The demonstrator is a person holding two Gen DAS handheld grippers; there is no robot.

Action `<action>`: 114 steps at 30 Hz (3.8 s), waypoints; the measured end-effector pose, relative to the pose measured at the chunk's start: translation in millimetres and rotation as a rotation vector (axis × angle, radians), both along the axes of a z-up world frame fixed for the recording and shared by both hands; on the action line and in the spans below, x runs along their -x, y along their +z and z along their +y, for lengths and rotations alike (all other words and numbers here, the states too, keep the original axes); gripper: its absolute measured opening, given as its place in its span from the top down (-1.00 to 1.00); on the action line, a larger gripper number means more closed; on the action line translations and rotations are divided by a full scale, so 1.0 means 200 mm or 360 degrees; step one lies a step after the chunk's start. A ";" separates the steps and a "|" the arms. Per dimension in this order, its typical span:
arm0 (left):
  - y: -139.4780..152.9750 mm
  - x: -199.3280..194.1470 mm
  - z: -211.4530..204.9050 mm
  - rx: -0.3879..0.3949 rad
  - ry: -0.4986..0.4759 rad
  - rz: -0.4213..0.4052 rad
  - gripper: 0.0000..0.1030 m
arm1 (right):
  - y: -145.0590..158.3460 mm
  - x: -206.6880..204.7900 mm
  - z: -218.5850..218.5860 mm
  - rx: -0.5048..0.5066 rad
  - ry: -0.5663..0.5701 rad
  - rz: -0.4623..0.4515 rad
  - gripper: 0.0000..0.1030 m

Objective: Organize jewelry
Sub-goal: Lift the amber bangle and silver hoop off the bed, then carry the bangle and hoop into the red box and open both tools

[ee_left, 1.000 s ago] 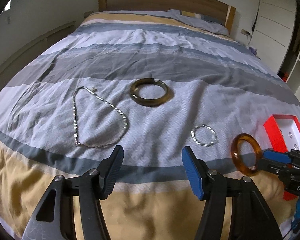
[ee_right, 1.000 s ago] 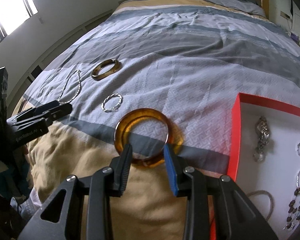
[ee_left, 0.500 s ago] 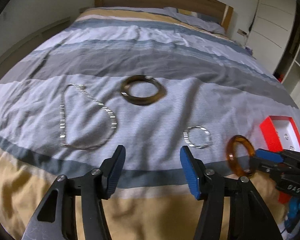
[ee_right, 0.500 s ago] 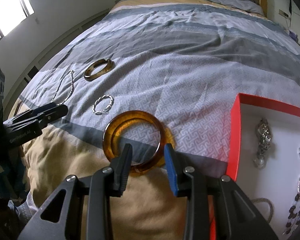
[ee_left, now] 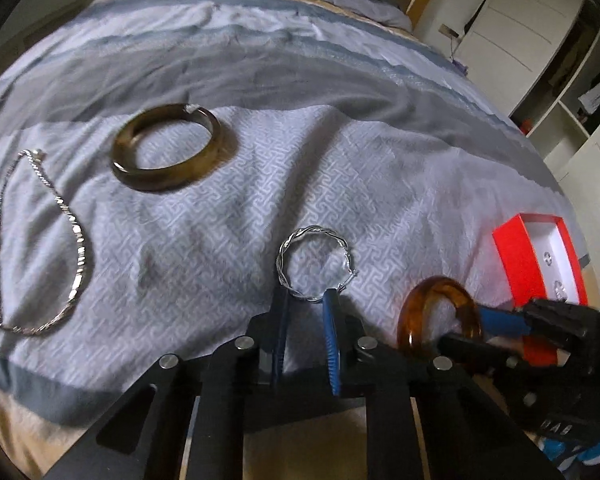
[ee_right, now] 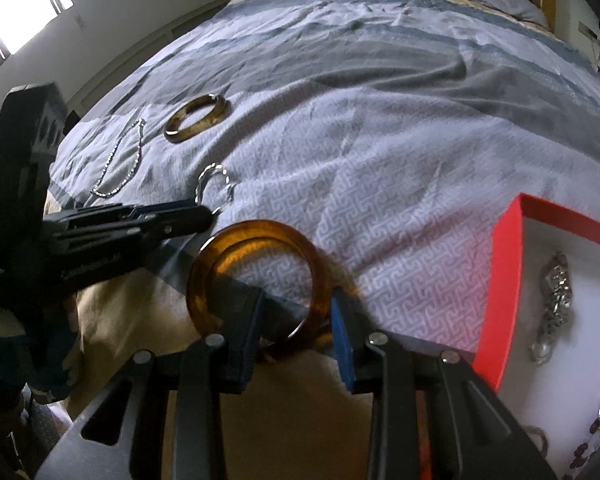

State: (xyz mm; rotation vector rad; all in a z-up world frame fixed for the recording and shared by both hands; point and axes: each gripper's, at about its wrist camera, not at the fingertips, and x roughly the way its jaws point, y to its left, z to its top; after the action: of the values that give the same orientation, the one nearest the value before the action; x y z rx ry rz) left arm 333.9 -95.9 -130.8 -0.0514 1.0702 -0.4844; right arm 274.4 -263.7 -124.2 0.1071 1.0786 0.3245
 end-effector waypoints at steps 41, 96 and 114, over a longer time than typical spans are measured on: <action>0.00 -0.09 -0.03 -0.0008 0.0113 0.0058 0.93 | -0.01 0.04 0.04 0.0012 -0.0068 -0.0054 0.80; 0.61 0.45 0.02 -0.0111 0.0036 -0.0419 0.90 | 0.50 0.49 -0.09 -0.0096 -0.0256 -0.0411 0.82; 0.50 0.69 -0.87 -0.0056 -0.0407 -0.0308 0.90 | 0.37 0.78 -0.95 0.0080 -0.0655 -0.0309 0.82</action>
State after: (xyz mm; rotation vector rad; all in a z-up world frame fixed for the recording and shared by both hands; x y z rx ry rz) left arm 195.4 -269.8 -31.6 0.1625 0.8983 -0.6867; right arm 119.0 -454.2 -49.8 0.2435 0.8471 -0.0625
